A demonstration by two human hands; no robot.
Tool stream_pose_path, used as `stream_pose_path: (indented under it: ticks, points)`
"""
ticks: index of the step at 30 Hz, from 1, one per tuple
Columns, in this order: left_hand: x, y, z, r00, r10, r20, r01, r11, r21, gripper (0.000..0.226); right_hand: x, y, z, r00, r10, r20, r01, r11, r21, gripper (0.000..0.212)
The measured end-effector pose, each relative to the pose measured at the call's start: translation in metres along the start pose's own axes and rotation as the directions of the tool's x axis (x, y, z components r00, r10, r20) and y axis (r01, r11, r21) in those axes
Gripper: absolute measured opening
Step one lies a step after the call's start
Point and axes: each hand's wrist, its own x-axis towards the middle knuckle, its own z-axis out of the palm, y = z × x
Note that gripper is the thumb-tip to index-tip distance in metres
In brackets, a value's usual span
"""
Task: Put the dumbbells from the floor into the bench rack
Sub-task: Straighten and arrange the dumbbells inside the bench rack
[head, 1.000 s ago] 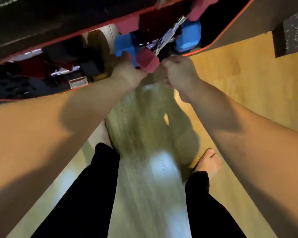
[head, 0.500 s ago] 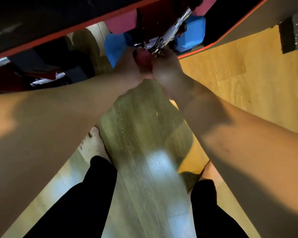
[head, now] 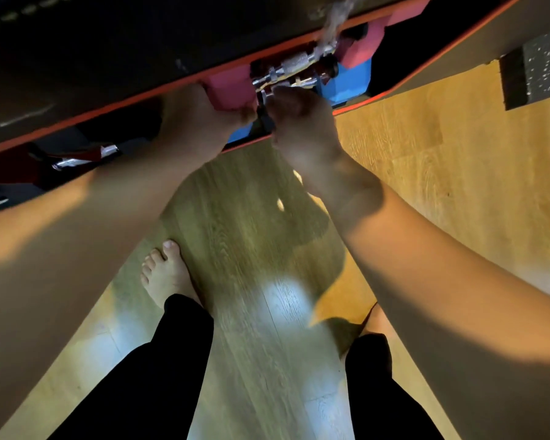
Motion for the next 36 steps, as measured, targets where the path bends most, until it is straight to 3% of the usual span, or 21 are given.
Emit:
stream_pose_path:
  ticks: [3, 7, 10, 12, 15, 18, 20, 24, 28, 34, 36]
  points:
    - [0.011, 0.003, 0.000, 0.998, -0.060, -0.036, 0.062, 0.996, 0.063, 0.041, 0.012, 0.015, -0.017, 0.971, -0.062, -0.231, 0.049, 0.997, -0.060, 0.014]
    - [0.011, 0.009, 0.012, 0.997, -0.069, -0.022, 0.073, 0.976, 0.205, 0.042, 0.028, 0.006, -0.038, 0.897, -0.070, -0.436, -0.036, 0.972, -0.230, 0.065]
    - [0.004, 0.020, 0.026, 0.988, -0.129, -0.087, 0.143, 0.975, 0.169, 0.064, 0.050, 0.002, -0.050, 0.911, -0.100, -0.400, -0.086, 0.903, -0.421, 0.093]
    - [0.010, 0.016, 0.039, 0.973, -0.160, -0.167, 0.183, 0.975, 0.130, 0.085, 0.065, 0.002, -0.053, 0.945, -0.105, -0.310, -0.057, 0.880, -0.471, 0.092]
    - [0.021, -0.001, 0.047, 0.958, -0.129, -0.257, 0.166, 0.978, 0.127, 0.090, 0.096, 0.021, -0.060, 0.951, -0.146, -0.271, -0.007, 0.871, -0.491, 0.093]
    - [0.027, -0.003, 0.050, 0.957, -0.137, -0.258, 0.185, 0.967, 0.174, 0.084, 0.098, 0.022, -0.064, 0.948, -0.166, -0.270, -0.001, 0.850, -0.526, 0.090]
    - [0.027, -0.004, 0.046, 0.970, -0.105, -0.219, 0.158, 0.958, 0.240, 0.069, 0.084, 0.011, -0.059, 0.945, -0.146, -0.293, -0.038, 0.840, -0.541, 0.086]
    - [0.028, -0.008, 0.049, 0.983, -0.051, -0.174, 0.087, 0.974, 0.207, 0.063, 0.090, 0.013, -0.065, 0.958, -0.098, -0.269, -0.065, 0.841, -0.537, 0.083]
    - [0.028, -0.007, 0.050, 0.994, -0.104, -0.039, 0.110, 0.979, 0.174, 0.029, 0.096, 0.012, -0.069, 0.976, -0.010, -0.218, -0.121, 0.808, -0.577, 0.092]
    - [0.030, -0.012, 0.051, 0.996, -0.048, -0.081, 0.059, 0.989, 0.139, 0.027, 0.097, 0.016, -0.072, 0.962, -0.137, -0.238, -0.052, 0.761, -0.647, 0.101]
    - [0.030, -0.013, 0.051, 0.989, -0.058, -0.136, 0.076, 0.989, 0.128, 0.042, 0.097, 0.017, -0.074, 0.963, -0.149, -0.223, -0.031, 0.764, -0.645, 0.098]
